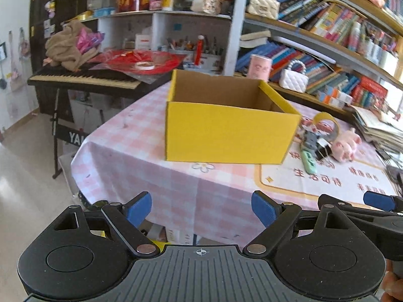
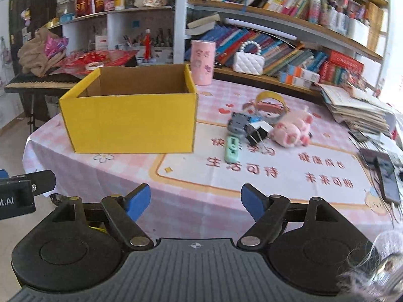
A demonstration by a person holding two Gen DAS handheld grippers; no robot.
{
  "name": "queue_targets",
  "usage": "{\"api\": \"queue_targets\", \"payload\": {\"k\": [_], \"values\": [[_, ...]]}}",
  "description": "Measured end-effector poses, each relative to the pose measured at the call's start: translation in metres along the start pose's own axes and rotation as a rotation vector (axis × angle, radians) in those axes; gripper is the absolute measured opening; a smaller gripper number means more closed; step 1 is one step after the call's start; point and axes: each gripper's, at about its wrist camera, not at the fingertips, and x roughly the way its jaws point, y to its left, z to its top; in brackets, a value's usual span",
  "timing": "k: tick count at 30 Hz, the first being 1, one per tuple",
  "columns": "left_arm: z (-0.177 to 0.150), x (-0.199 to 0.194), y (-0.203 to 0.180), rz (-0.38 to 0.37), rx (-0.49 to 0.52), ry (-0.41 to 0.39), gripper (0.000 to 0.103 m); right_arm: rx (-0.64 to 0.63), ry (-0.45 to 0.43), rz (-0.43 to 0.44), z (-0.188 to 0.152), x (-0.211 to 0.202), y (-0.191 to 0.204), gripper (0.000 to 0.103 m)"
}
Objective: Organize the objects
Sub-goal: 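Withdraw both tools from the box back toward the remaining objects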
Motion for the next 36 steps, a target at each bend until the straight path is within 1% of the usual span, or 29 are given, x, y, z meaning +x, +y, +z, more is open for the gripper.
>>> {"api": "queue_targets", "payload": {"k": [12,25,33,36], "values": [[-0.007,0.0,-0.034,-0.1,0.076,0.017,0.089,0.056,0.013,-0.096,-0.017,-0.019,-0.031,0.081],[-0.01,0.012,-0.081,-0.195,0.158,0.048,0.089,0.147,0.037,-0.2,-0.032,-0.026,-0.078,0.083],[-0.007,0.025,-0.106,-0.217,0.182,0.069,0.089,0.165,0.057,-0.218,-0.03,-0.016,-0.102,0.085],[-0.003,0.031,-0.115,-0.209,0.186,0.068,0.089,0.17,0.063,-0.216,-0.025,-0.008,-0.111,0.086]]}}
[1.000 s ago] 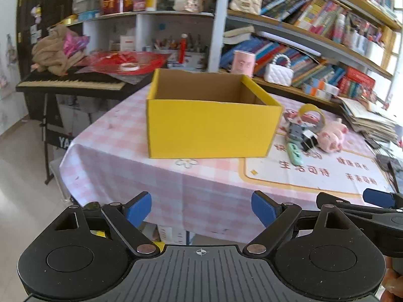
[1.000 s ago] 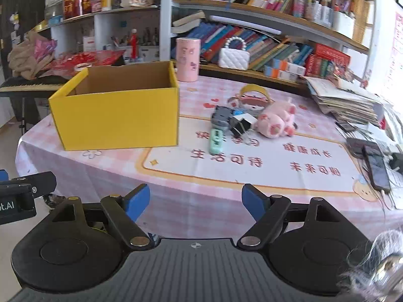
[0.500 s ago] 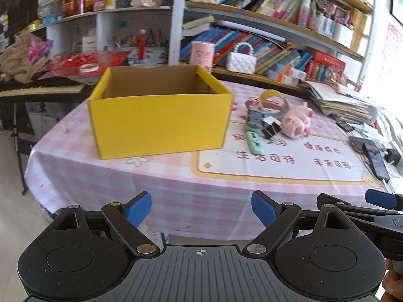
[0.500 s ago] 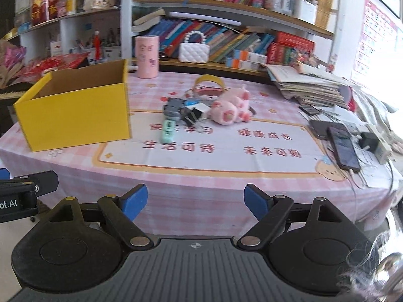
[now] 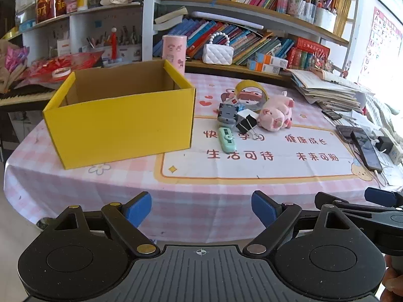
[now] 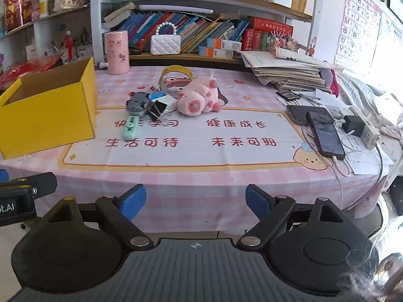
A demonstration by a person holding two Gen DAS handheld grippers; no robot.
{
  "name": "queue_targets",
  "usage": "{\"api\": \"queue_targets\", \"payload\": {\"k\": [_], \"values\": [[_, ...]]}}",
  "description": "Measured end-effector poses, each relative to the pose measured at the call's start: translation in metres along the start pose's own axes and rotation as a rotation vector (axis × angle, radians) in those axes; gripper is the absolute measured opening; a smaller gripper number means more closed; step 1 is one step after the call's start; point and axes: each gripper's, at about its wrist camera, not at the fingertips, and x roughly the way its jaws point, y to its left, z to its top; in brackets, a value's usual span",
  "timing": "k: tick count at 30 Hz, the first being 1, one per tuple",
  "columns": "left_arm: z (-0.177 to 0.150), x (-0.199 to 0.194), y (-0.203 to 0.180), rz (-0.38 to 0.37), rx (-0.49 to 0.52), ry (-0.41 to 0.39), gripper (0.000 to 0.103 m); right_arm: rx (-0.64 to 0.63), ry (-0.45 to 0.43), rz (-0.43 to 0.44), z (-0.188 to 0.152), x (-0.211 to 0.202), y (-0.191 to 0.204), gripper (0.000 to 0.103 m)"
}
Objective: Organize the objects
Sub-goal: 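Withdraw both tools from the box back toward the remaining objects, then grasp the mint-green stapler with the left tool while the right tool grasps the pink pig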
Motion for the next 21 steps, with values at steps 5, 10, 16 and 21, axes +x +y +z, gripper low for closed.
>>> {"api": "queue_targets", "payload": {"k": [5,10,16,21], "values": [[0.01,0.015,-0.009,0.006,-0.013,0.003,0.089,-0.018,0.006,0.014,0.013,0.018,-0.009,0.087],[0.02,0.034,-0.021,0.016,-0.014,0.014,0.089,-0.052,0.007,0.038,0.027,0.039,-0.017,0.087],[0.035,0.063,-0.039,0.041,-0.025,0.029,0.088,-0.096,0.009,0.07,0.046,0.071,-0.03,0.087],[0.048,0.092,-0.052,0.051,-0.044,0.056,0.085,-0.106,0.006,0.088,0.064,0.1,-0.044,0.088]]}}
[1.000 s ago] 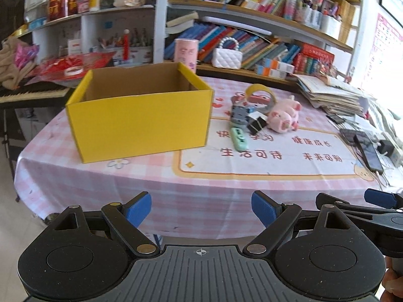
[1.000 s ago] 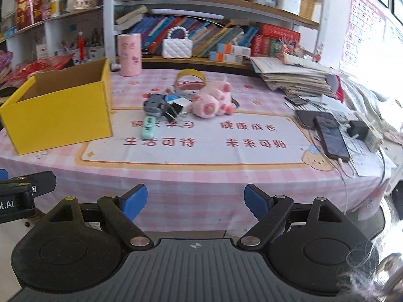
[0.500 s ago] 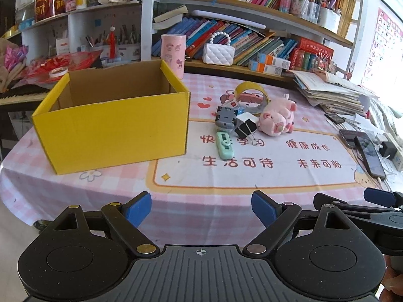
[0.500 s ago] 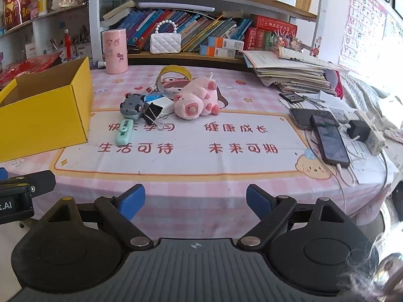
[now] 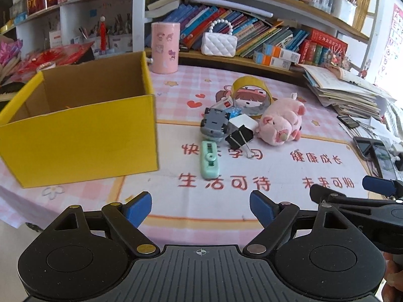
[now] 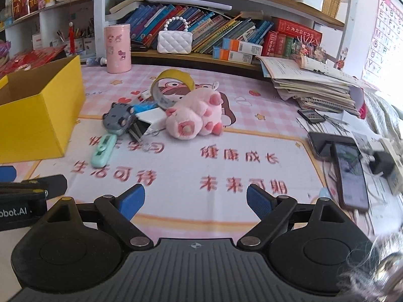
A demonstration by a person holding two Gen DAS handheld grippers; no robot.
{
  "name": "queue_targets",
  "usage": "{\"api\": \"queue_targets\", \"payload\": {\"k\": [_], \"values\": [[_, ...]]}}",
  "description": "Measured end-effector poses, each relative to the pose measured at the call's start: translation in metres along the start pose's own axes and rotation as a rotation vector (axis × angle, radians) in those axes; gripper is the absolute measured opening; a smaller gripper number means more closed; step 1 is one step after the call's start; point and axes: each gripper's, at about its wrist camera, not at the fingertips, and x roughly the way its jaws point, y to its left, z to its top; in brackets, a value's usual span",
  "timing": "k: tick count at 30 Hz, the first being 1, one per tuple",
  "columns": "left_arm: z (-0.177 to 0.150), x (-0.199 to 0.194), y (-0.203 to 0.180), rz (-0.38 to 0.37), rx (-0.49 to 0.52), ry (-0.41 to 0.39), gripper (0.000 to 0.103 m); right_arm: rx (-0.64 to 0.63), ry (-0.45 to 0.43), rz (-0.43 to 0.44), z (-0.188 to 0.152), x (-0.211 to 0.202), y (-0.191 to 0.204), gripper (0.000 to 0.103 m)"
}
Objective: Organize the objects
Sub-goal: 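Grasp the mint-green stapler with the left tool while the right tool grasps the pink pig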
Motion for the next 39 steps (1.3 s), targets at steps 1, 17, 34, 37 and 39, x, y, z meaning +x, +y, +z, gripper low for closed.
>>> {"api": "queue_targets", "payload": {"k": [1,17,34,37,39], "values": [[0.003,0.005,-0.003,0.003,0.0,0.002,0.082,0.0,0.0,0.004,0.004,0.007,-0.004,0.088],[0.04,0.098,-0.025,0.079,-0.006,0.076,0.045,-0.025,-0.033,0.096,0.054,0.081,-0.033,0.093],[0.053,0.091,-0.022,0.052,-0.037,0.059,0.023,0.052,-0.008,0.165,0.094,0.145,-0.034,0.103],[0.053,0.076,-0.02,0.02,-0.059,0.05,0.023,0.073,0.008,0.161,0.098,0.159,-0.035,0.103],[0.052,0.067,-0.017,0.003,-0.078,0.045,0.023,0.089,0.014,0.167,0.1,0.168,-0.036,0.103]]}}
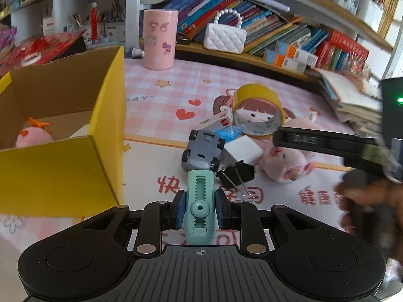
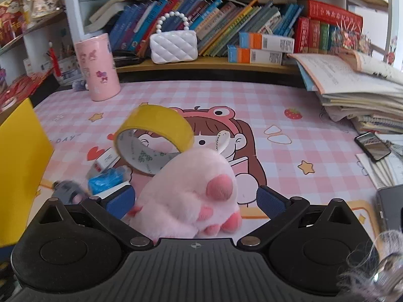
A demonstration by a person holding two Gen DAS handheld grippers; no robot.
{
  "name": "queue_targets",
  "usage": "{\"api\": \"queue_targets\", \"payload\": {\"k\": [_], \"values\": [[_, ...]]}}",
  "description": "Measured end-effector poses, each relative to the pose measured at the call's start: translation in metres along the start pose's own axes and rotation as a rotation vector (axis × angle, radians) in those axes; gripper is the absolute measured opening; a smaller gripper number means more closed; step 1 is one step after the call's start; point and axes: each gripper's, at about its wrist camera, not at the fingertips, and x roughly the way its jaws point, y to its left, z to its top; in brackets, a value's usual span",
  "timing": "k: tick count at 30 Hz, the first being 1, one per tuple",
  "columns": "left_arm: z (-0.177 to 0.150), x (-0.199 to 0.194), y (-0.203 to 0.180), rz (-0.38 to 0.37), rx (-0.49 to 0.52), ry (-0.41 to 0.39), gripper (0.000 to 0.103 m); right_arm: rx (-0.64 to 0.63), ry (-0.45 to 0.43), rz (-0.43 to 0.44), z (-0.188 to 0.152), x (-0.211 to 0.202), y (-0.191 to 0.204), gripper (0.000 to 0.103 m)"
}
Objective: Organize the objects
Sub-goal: 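Grasp the mint-green stapler with the left tool while the right tool grasps the pink pig, then carry the stapler and pink pig with both tools over the yellow box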
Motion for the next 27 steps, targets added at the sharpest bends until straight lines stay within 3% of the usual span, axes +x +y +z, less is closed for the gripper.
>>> {"api": "queue_targets", "payload": {"k": [5,7,11,19,27], "values": [[-0.003,-0.02,0.01,-0.023,-0.037,-0.022,0.023,0.009,0.014,0.027,0.001,0.014,-0.003,0.099],[-0.004,-0.025,0.012,-0.028,-0.044,-0.027,0.023,0.02,0.02,0.055,0.0,0.016,-0.004,0.081],[-0.008,-0.035,0.017,-0.035,-0.057,-0.033,0.023,0.008,0.012,0.06,0.0,0.007,-0.003,0.066],[-0.019,-0.052,0.03,-0.067,-0.075,-0.052,0.023,0.055,-0.027,0.041,-0.014,-0.057,0.002,0.065],[-0.029,-0.072,0.054,-0.08,-0.104,-0.08,0.023,0.044,0.0,0.086,-0.047,-0.118,0.047,0.066]]}}
